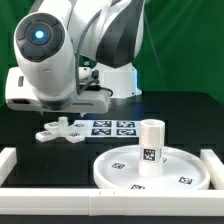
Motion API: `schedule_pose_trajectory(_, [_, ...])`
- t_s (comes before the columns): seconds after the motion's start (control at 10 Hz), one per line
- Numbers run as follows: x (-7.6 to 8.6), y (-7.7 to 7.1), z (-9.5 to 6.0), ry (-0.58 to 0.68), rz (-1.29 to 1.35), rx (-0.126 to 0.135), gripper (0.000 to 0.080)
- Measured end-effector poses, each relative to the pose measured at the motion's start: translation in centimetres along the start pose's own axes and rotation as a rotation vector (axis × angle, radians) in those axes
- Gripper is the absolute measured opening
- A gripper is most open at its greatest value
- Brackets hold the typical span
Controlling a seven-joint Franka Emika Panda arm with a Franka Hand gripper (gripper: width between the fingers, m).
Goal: Assemble round table
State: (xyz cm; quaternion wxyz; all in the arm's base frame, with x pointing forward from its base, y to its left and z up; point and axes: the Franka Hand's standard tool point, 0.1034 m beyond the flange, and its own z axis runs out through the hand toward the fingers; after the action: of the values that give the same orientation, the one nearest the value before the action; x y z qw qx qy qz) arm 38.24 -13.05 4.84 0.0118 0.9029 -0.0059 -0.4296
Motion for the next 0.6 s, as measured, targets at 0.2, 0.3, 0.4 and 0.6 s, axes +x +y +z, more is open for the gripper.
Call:
schedule_pose_trajectory(0.2, [-0.30, -0.23, 0.21, -0.100, 0.009, 0.010, 0.0649])
schedule_pose_trajectory(0.3, [0.03, -0.11, 0.10, -0.138, 0.015, 0.006, 0.0649])
schedule_pose_trajectory(0.4, [0.23, -0.04, 0.22, -0.141, 0.016, 0.003, 0.0649])
schedule_pose_trajectory(0.6, [0.17, 0.13, 0.52, -0.147, 0.020, 0.005, 0.0649])
